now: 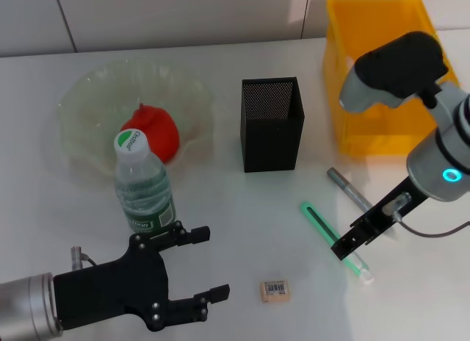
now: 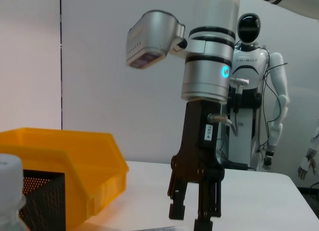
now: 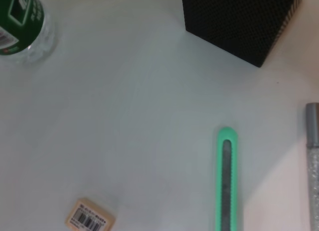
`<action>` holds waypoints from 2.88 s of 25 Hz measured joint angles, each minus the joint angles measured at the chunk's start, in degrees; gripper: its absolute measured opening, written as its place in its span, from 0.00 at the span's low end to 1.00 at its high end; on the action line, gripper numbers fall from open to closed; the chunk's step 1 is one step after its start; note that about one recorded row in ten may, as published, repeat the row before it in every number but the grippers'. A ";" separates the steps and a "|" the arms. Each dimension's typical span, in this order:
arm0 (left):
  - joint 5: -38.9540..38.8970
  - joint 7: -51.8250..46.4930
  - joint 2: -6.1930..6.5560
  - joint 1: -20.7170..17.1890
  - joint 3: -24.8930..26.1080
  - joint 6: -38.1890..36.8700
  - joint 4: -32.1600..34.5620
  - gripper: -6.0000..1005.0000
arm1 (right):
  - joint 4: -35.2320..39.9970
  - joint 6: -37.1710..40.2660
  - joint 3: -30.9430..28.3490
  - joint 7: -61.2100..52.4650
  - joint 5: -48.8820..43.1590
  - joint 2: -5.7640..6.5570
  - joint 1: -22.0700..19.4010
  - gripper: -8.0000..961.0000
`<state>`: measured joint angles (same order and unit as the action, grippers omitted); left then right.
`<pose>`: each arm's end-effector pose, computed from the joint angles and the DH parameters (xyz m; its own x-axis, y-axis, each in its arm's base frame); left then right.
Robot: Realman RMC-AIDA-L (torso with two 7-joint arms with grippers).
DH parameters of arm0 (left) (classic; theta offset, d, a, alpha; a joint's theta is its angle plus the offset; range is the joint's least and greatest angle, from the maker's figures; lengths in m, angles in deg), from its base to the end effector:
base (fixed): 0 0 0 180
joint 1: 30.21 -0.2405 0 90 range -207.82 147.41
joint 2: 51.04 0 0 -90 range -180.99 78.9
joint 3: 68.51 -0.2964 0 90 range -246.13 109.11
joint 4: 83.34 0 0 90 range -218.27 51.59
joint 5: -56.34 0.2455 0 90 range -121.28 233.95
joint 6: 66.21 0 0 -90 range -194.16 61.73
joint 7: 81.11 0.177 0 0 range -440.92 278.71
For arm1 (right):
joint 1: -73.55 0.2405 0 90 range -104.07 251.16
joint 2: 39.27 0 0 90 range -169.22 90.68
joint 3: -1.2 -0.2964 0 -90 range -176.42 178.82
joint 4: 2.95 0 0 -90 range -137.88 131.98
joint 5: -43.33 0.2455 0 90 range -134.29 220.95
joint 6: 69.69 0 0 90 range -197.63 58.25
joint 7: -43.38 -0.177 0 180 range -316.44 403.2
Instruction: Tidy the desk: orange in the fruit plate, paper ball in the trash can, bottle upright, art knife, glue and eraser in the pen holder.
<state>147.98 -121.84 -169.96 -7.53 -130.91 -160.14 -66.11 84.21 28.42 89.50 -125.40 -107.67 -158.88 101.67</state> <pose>-0.3106 0.2802 -0.1222 0.7745 0.0443 0.6310 0.1596 -0.9789 -0.1272 0.2174 0.3601 -0.0553 0.4931 -0.8422 0.2182 -0.6928 -0.5318 -0.4871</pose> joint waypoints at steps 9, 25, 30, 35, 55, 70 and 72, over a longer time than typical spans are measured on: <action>0.02 0.05 0.05 0.69 0.00 0.15 0.00 0.80 | -2.82 -2.68 1.58 -0.48 1.43 -0.10 0.30 0.80; 0.20 0.01 0.09 0.45 0.00 0.22 0.00 0.80 | -5.70 -4.05 1.62 -0.56 1.68 -0.05 0.63 0.50; 0.20 0.03 0.09 0.24 0.00 0.24 0.00 0.80 | -6.75 -4.23 1.65 -0.56 1.64 0.00 1.03 0.48; 0.24 0.05 0.09 0.19 0.00 0.24 0.00 0.80 | -7.43 -4.35 1.70 -0.56 1.59 0.06 1.37 0.48; 0.23 0.04 0.09 -0.13 0.00 0.24 -0.09 0.80 | -10.18 -5.69 2.29 -0.10 1.40 0.09 2.13 0.47; 0.39 0.06 0.09 -0.55 0.00 1.37 -0.09 0.80 | -13.06 -6.18 3.03 -0.30 1.34 0.17 3.68 0.25; 0.38 0.05 0.09 -0.55 0.00 1.44 -0.08 0.80 | -11.76 -5.97 3.00 -0.20 1.47 0.18 3.49 0.24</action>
<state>148.37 -121.79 -169.87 -8.08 -130.91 -158.70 -66.20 72.45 22.45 92.49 -125.60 -106.20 -158.71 105.16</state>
